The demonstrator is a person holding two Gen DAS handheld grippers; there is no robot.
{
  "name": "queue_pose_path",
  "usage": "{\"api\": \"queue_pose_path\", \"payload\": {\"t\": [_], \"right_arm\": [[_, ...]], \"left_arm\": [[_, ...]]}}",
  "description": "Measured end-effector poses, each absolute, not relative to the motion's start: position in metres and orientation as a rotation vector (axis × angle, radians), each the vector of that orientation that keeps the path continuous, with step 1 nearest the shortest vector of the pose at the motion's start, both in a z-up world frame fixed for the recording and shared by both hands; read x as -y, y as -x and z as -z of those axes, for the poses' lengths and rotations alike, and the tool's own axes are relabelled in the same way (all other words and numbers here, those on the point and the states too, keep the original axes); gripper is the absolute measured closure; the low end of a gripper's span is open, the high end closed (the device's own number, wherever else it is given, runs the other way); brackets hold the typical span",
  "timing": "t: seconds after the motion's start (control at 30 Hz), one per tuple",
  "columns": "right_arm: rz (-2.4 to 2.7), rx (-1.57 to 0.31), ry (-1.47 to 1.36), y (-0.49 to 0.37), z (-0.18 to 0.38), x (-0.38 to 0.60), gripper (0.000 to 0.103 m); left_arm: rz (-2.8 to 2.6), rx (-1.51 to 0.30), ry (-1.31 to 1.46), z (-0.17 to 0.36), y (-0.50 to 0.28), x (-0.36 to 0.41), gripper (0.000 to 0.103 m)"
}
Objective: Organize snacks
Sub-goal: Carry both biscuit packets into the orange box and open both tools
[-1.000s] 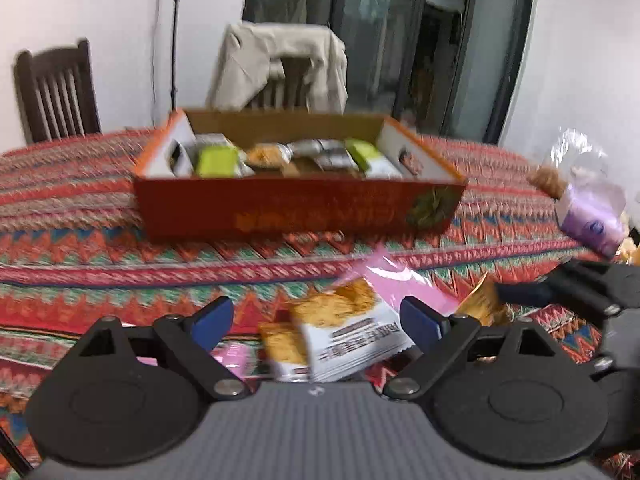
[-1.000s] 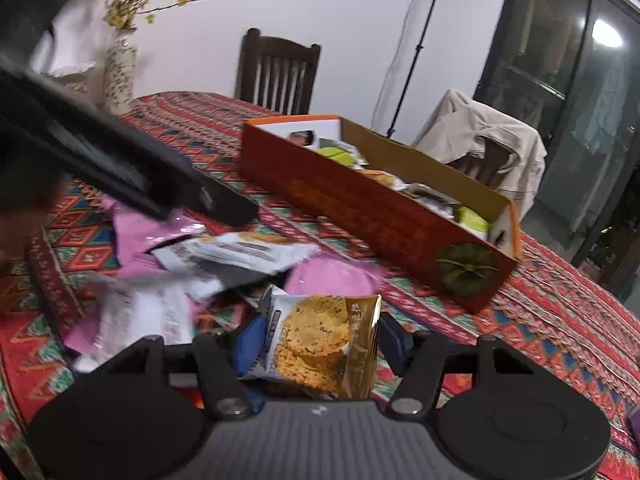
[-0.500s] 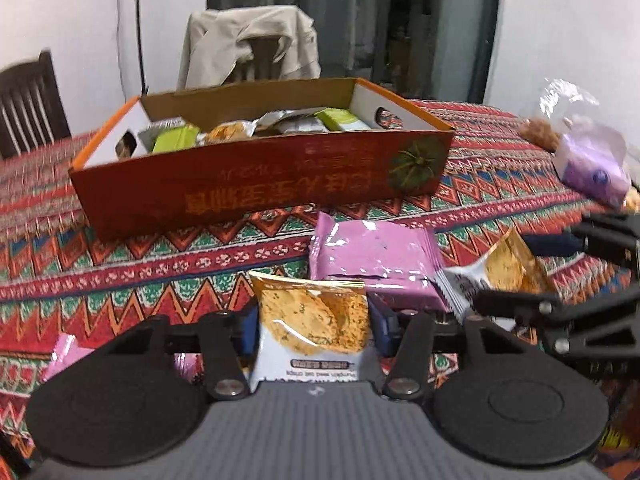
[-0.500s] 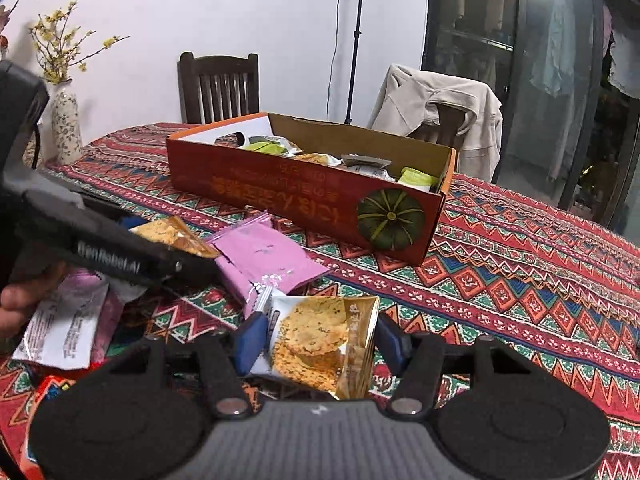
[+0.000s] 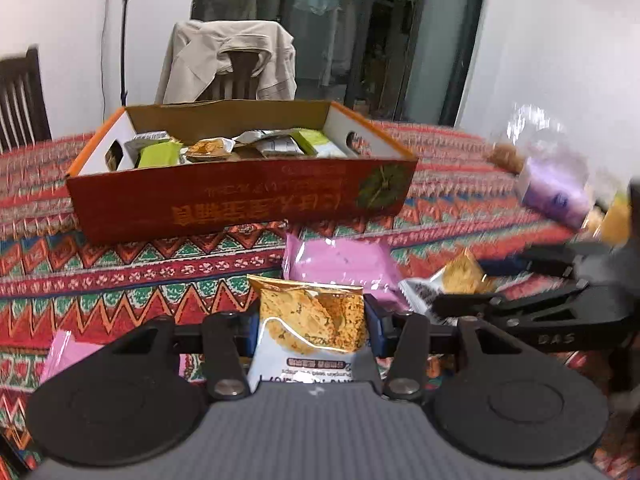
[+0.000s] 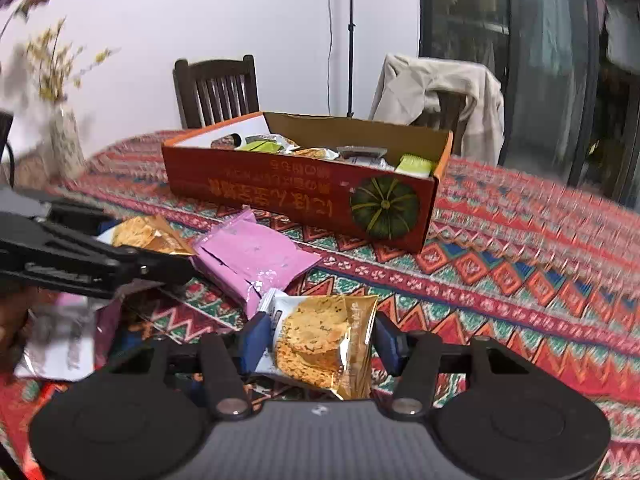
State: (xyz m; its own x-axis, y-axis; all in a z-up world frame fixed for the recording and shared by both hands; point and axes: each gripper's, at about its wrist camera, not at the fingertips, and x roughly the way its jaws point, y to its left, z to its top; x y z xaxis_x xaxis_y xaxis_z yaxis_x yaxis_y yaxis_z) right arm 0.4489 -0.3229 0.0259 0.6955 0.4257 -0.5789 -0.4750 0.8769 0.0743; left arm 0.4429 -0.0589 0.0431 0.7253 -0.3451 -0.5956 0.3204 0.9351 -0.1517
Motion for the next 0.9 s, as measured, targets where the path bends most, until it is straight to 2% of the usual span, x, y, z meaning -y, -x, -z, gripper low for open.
{"api": "queue_pose_path", "payload": {"t": [0.13,0.37,0.5,0.57,0.6,0.8,0.9], "right_arm": [[-0.478,-0.660,-0.013,-0.453,-0.023,0.340,0.054],[-0.421,-0.664,-0.014,-0.415,-0.023,0.357,0.055],[-0.416,-0.653,-0.093,-0.398,-0.033,0.377,0.063],[-0.428,-0.642,-0.120,-0.403,-0.043,0.382,0.090],[-0.433,-0.635,-0.126,-0.407,-0.048,0.382,0.092],[-0.477,-0.618,-0.101,-0.452,-0.072,0.365,0.092],[-0.455,-0.632,0.007,-0.461,-0.072,0.353,0.076]], "left_arm": [[0.355,-0.643,0.122,-0.061,-0.425,0.037,0.054],[0.267,-0.567,0.205,-0.078,-0.369,-0.021,0.054],[0.223,-0.535,0.221,-0.093,-0.370,-0.040,0.054],[0.226,-0.518,0.206,-0.105,-0.382,-0.041,0.054],[0.230,-0.516,0.198,-0.111,-0.391,-0.040,0.054],[0.238,-0.480,0.145,-0.137,-0.445,-0.027,0.054],[0.243,-0.451,0.141,-0.137,-0.455,-0.025,0.054]]}}
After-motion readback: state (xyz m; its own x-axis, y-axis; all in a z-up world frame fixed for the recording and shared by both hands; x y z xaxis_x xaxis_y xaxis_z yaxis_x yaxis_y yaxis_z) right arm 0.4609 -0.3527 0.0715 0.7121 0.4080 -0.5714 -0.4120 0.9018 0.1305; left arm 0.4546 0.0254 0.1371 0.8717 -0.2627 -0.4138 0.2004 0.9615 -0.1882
